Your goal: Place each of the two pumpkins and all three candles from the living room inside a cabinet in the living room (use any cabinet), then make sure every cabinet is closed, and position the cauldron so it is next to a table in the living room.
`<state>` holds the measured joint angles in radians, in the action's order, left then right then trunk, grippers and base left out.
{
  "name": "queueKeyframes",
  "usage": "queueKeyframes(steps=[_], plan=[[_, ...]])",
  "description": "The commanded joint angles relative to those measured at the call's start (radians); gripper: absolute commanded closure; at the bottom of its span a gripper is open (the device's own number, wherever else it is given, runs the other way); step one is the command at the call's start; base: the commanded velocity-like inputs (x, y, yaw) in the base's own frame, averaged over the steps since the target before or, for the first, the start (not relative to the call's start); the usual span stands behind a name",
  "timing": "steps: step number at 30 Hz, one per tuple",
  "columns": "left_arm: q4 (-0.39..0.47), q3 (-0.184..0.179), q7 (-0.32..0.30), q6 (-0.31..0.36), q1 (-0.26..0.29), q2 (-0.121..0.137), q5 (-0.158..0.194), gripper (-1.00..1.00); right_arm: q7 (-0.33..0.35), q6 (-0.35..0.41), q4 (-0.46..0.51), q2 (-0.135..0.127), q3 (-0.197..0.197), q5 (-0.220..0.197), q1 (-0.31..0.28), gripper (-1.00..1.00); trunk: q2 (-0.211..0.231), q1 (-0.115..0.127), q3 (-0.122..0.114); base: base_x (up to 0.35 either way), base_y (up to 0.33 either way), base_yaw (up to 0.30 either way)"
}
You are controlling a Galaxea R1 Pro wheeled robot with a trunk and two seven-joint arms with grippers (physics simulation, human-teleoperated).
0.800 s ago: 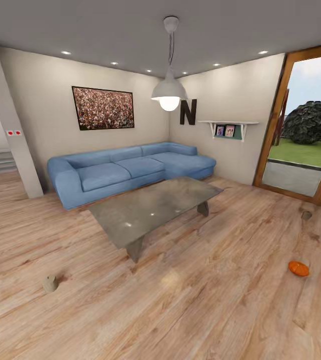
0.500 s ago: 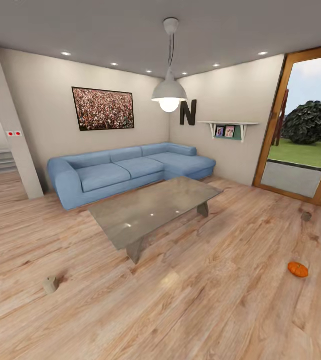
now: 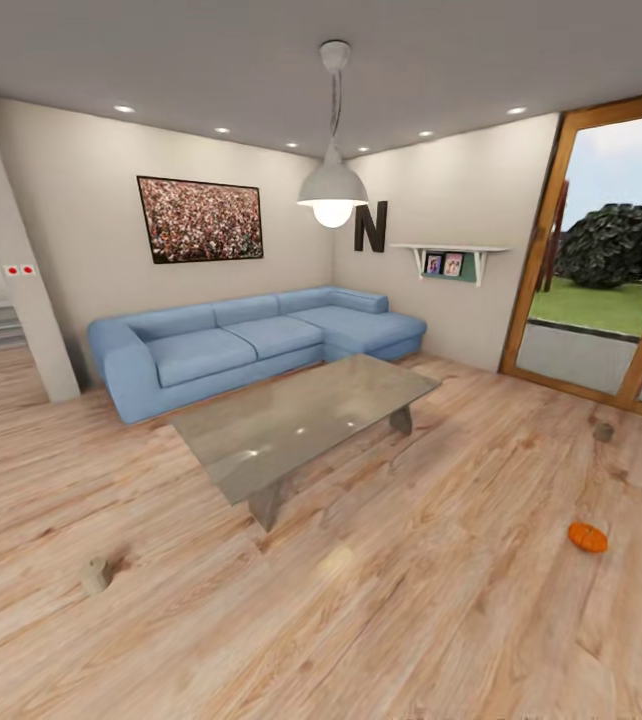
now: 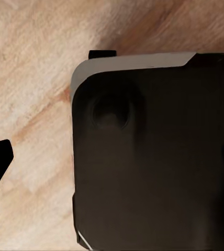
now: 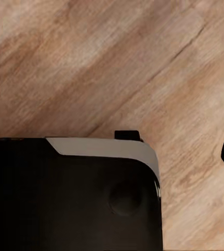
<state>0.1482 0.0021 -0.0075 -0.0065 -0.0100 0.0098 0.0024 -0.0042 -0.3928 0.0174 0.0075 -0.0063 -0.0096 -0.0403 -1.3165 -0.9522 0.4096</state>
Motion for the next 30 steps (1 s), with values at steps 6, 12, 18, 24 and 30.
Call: queueKeyframes(steps=[6, 12, 18, 24, 30], plan=[[0.085, 0.0, 0.001, -0.07, -0.001, 0.004, -0.001, -1.0, -0.001, -0.129, -0.007, 0.005, 0.003, 0.001, -0.001, -1.0, 0.0, 0.0, -0.001, 0.0, 0.0, -0.233], [0.195, -0.001, 0.007, -0.118, -0.001, 0.002, -0.001, -1.0, -0.002, -0.155, 0.015, 0.005, 0.005, 0.003, -0.001, -1.0, 0.0, 0.0, -0.004, 0.0, 0.0, -0.251], [0.321, 0.0, 0.02, -0.125, -0.001, -0.004, 0.004, -1.0, -0.02, -0.159, 0.164, 0.007, 0.005, 0.003, -0.001, -1.0, 0.0, 0.0, -0.008, 0.0, 0.0, -0.237], [0.474, 0.001, 0.205, -0.124, 0.0, -0.057, 0.02, -1.0, -0.091, -0.16, 0.34, 0.008, 0.004, 0.002, -0.022, -1.0, 0.0, 0.0, -0.012, 0.0, 0.0, -0.203], [0.433, 0.006, 0.263, -0.163, 0.0, -0.066, 0.032, -1.0, -0.099, -0.162, 0.343, 0.005, 0.004, 0.001, -0.056, -1.0, 0.0, 0.0, -0.014, 0.0, 0.0, -0.138]])
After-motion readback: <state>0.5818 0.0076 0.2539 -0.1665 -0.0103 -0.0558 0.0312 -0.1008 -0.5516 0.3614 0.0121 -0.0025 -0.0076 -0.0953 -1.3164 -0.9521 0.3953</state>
